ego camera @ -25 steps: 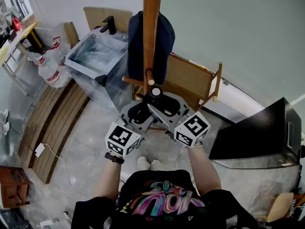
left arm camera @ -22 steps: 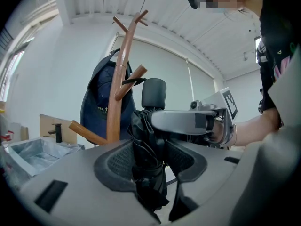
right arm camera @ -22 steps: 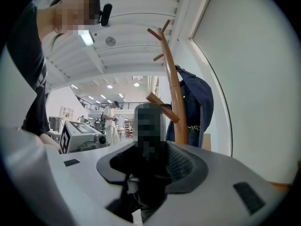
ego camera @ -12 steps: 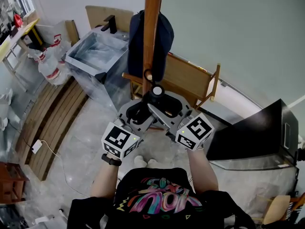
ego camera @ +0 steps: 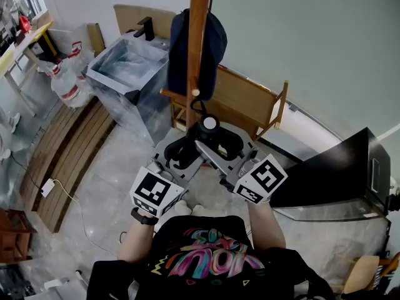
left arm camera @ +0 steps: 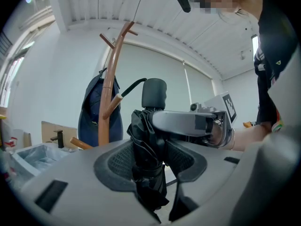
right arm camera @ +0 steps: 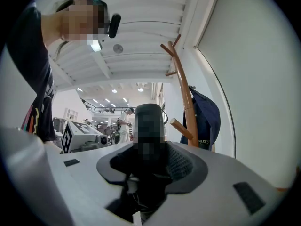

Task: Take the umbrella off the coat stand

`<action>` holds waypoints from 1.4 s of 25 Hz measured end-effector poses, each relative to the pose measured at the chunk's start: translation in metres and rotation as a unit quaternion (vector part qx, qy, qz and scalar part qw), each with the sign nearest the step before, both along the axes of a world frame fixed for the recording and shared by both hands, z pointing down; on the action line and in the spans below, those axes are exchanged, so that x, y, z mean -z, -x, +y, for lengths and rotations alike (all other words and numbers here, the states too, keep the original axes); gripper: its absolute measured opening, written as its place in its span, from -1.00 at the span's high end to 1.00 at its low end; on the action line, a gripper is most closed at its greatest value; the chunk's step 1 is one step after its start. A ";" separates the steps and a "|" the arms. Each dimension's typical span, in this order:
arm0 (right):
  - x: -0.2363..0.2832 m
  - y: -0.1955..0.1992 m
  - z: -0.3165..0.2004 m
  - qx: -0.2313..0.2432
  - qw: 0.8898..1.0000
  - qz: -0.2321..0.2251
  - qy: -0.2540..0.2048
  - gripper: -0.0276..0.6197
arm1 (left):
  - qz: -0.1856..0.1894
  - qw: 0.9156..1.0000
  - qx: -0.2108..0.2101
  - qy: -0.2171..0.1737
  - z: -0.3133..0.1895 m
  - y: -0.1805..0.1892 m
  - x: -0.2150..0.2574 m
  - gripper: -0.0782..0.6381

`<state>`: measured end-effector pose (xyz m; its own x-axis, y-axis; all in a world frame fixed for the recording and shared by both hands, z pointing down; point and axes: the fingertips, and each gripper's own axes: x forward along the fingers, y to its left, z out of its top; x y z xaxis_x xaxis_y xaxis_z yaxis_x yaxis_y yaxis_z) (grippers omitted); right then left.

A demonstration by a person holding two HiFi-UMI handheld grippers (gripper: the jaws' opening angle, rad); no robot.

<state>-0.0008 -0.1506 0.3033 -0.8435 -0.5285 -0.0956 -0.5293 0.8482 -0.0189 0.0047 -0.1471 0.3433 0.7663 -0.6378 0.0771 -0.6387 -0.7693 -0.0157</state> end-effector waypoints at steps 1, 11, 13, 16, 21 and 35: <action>0.001 -0.001 0.003 0.001 1.000 0.000 -0.001 0.29 | 0.001 1.000 -0.001 0.001 0.003 -0.001 0.001 0.20; 0.000 -0.021 0.035 -0.007 1.000 0.003 -0.007 0.29 | 0.010 1.000 -0.025 0.000 0.033 -0.021 0.001 0.21; -0.003 -0.026 0.040 -0.011 1.000 0.006 -0.007 0.29 | 0.013 0.999 -0.032 0.006 0.037 -0.026 -0.001 0.21; -0.009 -0.034 0.046 -0.021 1.000 0.010 -0.005 0.29 | 0.029 0.998 -0.055 0.006 0.044 -0.036 -0.005 0.21; -0.022 -0.048 0.056 -0.037 0.999 0.006 0.001 0.29 | 0.014 0.996 -0.080 0.025 0.055 -0.048 -0.020 0.21; -0.068 -0.057 0.062 -0.066 0.997 0.016 0.026 0.30 | 0.024 0.991 -0.128 0.040 0.063 -0.059 -0.064 0.21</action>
